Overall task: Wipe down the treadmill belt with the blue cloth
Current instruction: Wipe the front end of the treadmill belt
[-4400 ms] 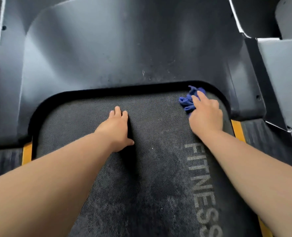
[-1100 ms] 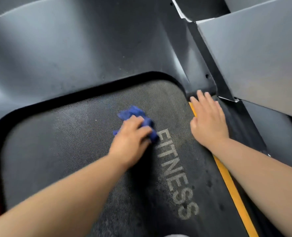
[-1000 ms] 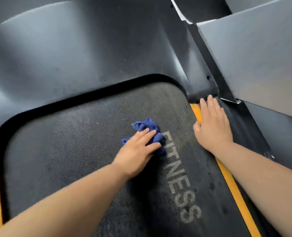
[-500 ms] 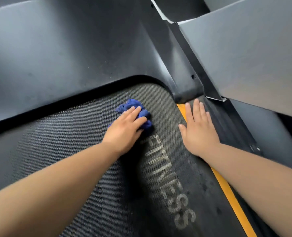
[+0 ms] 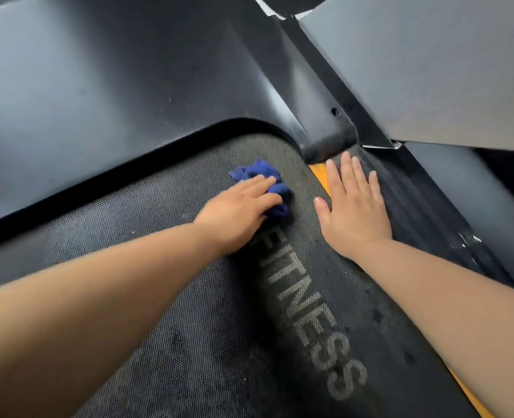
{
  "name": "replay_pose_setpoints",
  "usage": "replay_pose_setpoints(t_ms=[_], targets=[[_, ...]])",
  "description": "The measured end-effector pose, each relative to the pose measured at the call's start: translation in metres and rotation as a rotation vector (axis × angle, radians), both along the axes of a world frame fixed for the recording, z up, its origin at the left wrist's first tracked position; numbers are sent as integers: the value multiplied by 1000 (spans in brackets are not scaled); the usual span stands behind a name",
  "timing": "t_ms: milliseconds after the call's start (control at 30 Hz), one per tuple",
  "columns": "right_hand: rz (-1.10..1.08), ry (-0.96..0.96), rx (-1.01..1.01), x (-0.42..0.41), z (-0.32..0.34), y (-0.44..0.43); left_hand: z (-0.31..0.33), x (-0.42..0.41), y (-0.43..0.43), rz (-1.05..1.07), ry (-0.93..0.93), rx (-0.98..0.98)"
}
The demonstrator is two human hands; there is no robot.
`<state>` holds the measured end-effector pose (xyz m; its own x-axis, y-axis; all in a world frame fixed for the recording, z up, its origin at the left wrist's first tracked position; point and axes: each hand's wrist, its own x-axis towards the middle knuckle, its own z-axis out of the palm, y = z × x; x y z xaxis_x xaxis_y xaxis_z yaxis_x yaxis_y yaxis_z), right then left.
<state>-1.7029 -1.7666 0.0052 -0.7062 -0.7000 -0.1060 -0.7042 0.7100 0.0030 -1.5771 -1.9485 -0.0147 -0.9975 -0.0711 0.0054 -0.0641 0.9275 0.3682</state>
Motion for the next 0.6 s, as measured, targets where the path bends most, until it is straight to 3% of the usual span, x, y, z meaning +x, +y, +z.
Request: replay_pose_setpoints(t_ms=[167, 233, 333, 467, 533, 600], targets=[[34, -3, -100, 2, 3, 21, -2, -40, -51, 438, 36, -106], [-1, -1, -181, 3, 1, 30, -5, -27, -23, 367, 68, -73], [-16, -21, -216, 1, -3, 30, -8, 22, 37, 55, 8, 18], [3, -5, -208, 3, -3, 31, 1, 22, 19, -107, -78, 24], [10, 4, -196, 3, -3, 31, 4, -7, -8, 49, 0, 9], [14, 16, -195, 3, -5, 30, 4, -38, -30, 343, -3, 25]])
